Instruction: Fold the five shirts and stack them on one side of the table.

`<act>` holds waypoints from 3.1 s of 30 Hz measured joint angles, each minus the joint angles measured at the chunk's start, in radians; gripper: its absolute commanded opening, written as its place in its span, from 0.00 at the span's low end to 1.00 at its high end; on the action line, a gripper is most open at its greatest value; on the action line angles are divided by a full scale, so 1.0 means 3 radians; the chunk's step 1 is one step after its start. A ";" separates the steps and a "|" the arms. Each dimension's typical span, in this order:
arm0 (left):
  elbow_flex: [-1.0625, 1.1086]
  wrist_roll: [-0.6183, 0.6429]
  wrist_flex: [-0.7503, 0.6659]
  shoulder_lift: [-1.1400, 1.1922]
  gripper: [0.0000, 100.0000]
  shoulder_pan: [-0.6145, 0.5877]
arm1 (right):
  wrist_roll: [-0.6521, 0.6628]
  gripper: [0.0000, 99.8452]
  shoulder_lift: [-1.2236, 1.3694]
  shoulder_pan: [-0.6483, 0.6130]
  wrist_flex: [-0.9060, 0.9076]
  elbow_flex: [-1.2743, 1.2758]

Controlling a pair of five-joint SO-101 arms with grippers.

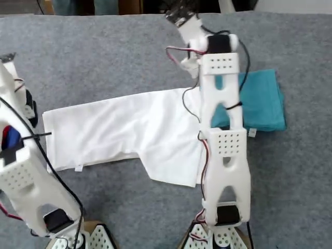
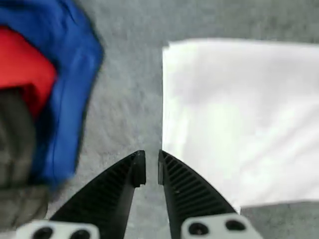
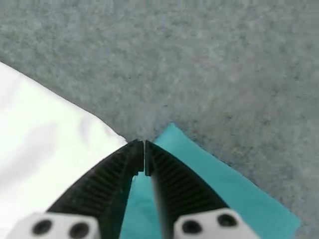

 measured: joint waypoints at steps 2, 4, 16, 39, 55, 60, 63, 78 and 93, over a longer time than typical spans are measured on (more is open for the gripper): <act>0.0435 -0.0020 -0.0123 -0.0332 0.13 -0.0010 | 0.0020 0.01 0.0000 0.0118 0.0026 -0.0164; 0.0900 -0.0092 -0.0389 -0.0650 0.17 -0.0031 | 0.0031 0.01 0.0000 0.0245 0.0046 -0.0307; 0.2312 -0.0568 -0.1212 -0.1064 0.29 -0.0051 | 0.0031 0.01 0.0000 0.0358 0.0215 -0.0486; 0.1703 -0.0087 -0.1432 -0.0118 0.17 -0.0087 | 0.0031 0.01 0.0000 0.0230 0.0215 -0.0486; 0.1151 0.0153 -0.1064 0.0496 0.08 -0.0036 | 0.0031 0.01 0.0000 0.0230 0.0215 -0.0486; 0.0915 0.0174 -0.0946 0.0660 0.06 -0.0010 | 0.0031 0.01 0.0000 0.0230 0.0215 -0.0486; 0.0716 0.0174 -0.0834 0.0798 0.06 -0.0061 | 0.0031 0.01 0.0000 0.0230 0.0215 -0.0486; -0.0542 0.0174 -0.0189 0.1366 0.13 -0.0481 | 0.0031 0.02 -0.0056 0.0230 0.0215 -0.0486; -0.0793 0.0010 -0.0020 0.1100 0.19 -0.0225 | -0.0159 0.01 -0.0281 -0.0353 0.0240 0.0220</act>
